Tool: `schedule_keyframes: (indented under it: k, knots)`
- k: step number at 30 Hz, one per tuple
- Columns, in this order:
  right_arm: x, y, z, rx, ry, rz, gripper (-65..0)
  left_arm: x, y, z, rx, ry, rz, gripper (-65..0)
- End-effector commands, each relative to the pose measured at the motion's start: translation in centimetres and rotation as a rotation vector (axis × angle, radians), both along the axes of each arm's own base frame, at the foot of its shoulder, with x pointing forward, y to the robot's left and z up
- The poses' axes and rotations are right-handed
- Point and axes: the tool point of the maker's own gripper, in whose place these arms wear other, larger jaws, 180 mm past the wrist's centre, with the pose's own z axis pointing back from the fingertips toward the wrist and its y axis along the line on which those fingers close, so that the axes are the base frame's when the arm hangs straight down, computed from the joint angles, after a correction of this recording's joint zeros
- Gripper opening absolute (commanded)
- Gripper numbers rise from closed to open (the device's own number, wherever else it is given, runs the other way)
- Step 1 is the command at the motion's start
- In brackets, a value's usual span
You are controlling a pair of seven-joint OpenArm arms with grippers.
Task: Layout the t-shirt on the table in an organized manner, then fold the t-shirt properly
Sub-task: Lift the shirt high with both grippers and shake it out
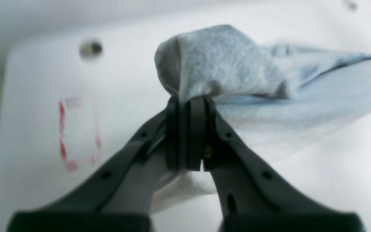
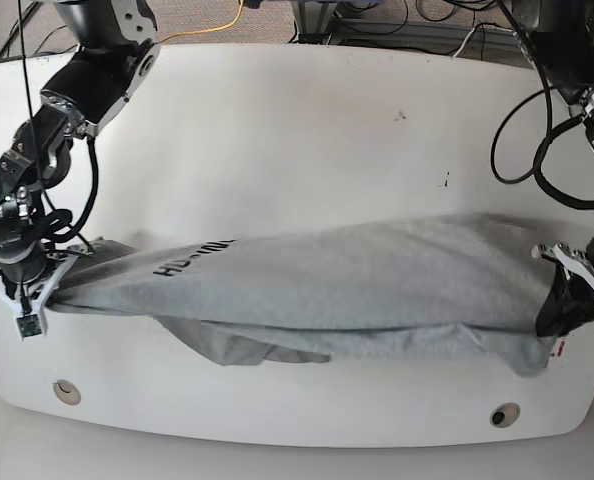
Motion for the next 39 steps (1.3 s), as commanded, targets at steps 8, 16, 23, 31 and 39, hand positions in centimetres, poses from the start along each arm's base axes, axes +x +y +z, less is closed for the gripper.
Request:
schedule_keyframes:
  k: [8, 16, 23, 31, 39]
  knots:
    - [2.5, -4.1, 8.2, -0.08, -0.157, -0.051, -65.0, 3.0, -2.0, 11.8, 0.035, -0.317, -0.06, -64.7]
    - [6.4, -5.8, 13.0, 0.006, -0.233, -0.067, -65.0, 4.9, -4.1, 18.8, 0.046, -0.471, -0.078, -64.6]
    - [10.1, -5.9, 19.4, 0.031, -0.292, -0.027, -65.0, 6.8, -4.0, 24.3, -0.018, -0.543, -0.076, -64.6]
    - [12.2, -5.7, 28.9, -0.003, -0.398, 0.029, -65.0, 8.1, -3.8, 31.3, -0.123, -0.614, -0.11, -64.6]
    - [11.6, -5.6, 36.1, -0.056, -0.479, 0.043, -65.0, 8.0, -4.2, 35.8, -0.187, -0.66, -0.156, -64.6]
